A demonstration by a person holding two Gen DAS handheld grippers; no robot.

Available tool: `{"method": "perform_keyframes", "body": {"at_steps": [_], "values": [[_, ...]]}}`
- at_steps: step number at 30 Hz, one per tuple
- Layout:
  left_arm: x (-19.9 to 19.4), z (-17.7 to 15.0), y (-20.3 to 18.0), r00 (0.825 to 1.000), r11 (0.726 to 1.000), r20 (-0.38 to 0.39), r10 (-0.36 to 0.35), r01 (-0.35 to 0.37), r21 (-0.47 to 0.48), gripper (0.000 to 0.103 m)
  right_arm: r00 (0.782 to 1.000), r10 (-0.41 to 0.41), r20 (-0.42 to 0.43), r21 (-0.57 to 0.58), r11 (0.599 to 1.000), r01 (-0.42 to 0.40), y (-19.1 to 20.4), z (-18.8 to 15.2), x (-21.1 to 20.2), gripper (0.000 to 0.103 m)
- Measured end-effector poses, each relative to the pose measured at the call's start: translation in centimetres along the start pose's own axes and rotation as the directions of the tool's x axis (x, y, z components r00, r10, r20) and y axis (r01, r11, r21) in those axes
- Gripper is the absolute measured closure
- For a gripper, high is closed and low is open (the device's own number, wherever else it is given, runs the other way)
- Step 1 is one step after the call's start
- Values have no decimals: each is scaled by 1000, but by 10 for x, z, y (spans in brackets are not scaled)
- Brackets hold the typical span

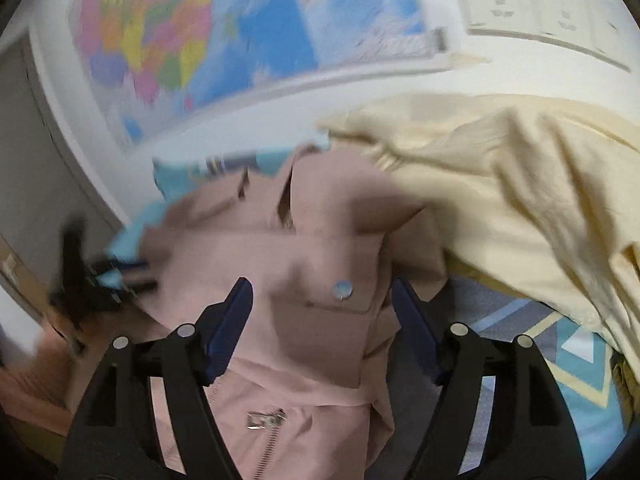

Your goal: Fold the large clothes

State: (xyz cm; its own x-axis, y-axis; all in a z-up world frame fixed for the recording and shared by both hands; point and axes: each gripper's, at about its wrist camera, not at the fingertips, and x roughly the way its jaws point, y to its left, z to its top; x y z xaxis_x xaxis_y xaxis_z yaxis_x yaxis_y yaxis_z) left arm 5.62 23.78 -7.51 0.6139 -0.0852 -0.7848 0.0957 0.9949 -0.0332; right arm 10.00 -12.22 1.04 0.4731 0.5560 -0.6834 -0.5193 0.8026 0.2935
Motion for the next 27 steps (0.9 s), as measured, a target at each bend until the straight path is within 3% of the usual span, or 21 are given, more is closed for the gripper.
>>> {"method": "perform_keyframes", "body": {"at_steps": [2, 4, 8, 11, 16, 18, 21, 23, 27], "values": [[1, 0, -2, 1000, 1000, 2, 18, -18, 7, 27, 997, -40, -65, -38, 999, 38, -1, -8, 21, 45], [-1, -1, -2, 1000, 1000, 5, 23, -23, 10, 27, 987, -114, -110, -44, 993, 110, -9, -13, 41, 48], [-17, -5, 2, 999, 1000, 31, 11, -11, 2, 24, 988, -86, -127, 33, 995, 91, -28, -17, 48, 49], [-37, -14, 9, 998, 1000, 63, 15, -14, -8, 23, 992, -96, -82, 10, 995, 97, -19, -15, 24, 48], [-47, -26, 9, 998, 1000, 64, 5, -5, 0, 23, 1000, -22, -10, -61, 998, 21, 9, -14, -10, 47], [-42, -28, 5, 999, 1000, 52, 9, -10, 13, 23, 999, 19, -35, -100, 995, -22, 24, -17, -3, 47], [-30, -29, 1, 999, 999, 22, 32, -32, 15, 23, 995, 10, -96, -128, 991, -22, 33, -17, 25, 48], [-18, -30, -1, 997, 997, -9, 78, -78, 19, 23, 990, -26, -136, -129, 992, 8, 29, -21, 47, 49], [-13, -36, 3, 996, 996, -29, 85, -85, -12, 23, 985, -85, -149, -136, 989, 64, 21, -26, 64, 50]]}}
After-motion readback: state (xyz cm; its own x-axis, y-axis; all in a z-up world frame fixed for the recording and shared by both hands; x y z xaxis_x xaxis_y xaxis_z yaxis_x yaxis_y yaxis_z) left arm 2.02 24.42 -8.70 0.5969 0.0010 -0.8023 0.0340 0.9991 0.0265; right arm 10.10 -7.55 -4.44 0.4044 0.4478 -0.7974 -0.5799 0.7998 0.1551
